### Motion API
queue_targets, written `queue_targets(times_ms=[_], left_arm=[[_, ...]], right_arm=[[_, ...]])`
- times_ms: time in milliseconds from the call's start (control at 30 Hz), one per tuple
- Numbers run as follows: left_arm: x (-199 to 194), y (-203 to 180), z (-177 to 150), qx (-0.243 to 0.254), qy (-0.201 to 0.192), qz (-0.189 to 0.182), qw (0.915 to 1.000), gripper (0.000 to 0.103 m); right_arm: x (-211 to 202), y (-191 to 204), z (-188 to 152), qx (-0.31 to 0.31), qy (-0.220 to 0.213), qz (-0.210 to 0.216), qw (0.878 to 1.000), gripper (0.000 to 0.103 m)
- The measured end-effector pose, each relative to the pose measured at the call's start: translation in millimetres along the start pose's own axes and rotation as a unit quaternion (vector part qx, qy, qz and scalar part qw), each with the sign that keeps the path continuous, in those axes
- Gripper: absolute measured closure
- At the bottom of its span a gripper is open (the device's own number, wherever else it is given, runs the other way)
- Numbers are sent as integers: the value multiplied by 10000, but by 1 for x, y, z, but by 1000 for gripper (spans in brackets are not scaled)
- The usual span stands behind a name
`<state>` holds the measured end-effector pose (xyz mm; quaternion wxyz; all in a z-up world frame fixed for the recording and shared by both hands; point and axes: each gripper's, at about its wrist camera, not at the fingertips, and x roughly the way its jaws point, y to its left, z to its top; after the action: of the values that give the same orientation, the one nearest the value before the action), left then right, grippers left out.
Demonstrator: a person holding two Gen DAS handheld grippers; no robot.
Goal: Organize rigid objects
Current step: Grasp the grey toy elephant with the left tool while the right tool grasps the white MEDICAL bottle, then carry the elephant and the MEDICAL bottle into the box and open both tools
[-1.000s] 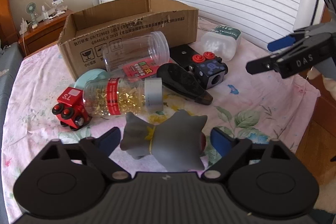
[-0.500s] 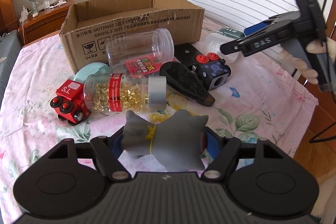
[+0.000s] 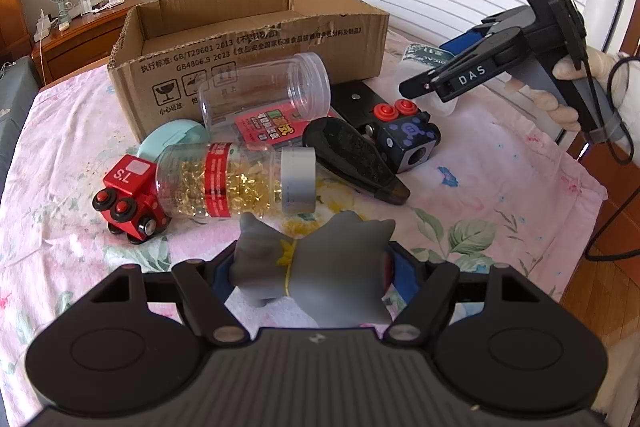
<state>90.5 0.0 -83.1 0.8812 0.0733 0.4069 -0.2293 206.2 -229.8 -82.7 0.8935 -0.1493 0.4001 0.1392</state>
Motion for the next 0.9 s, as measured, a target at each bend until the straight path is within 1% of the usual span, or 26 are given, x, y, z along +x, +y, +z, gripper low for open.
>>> queue_targets(times_ms=[67,200,267,367,500,667,800,900], left_arm=[[0,0,0,5,8,1,10000,29],[1,0,1,13,31,-10,10000,29],[1,1,1,12,48,-20,10000,29],[0,1,2,8,100,-25,9999,30],[-3,-1,2,58,172,4,9998,30],[-19,-3,8,165,154,10,9997,31],[-35,0,17,177,175,59,9997,31],[-46,3,28,234,169,204,9994,31]], right_arm=[[-3,3,0,-98,65,90,9999,3],[1,5,1,-277,109,54,9995,4],[7,6,2,-349,170,5,9992,8],[7,7,2,-360,208,12,9991,10],[-5,8,2,-232,279,-2,9993,14],[-22,10,2,-134,351,23,9993,16],[-44,17,6,-298,226,27,9993,16],[-61,22,14,-413,83,20,9991,16]])
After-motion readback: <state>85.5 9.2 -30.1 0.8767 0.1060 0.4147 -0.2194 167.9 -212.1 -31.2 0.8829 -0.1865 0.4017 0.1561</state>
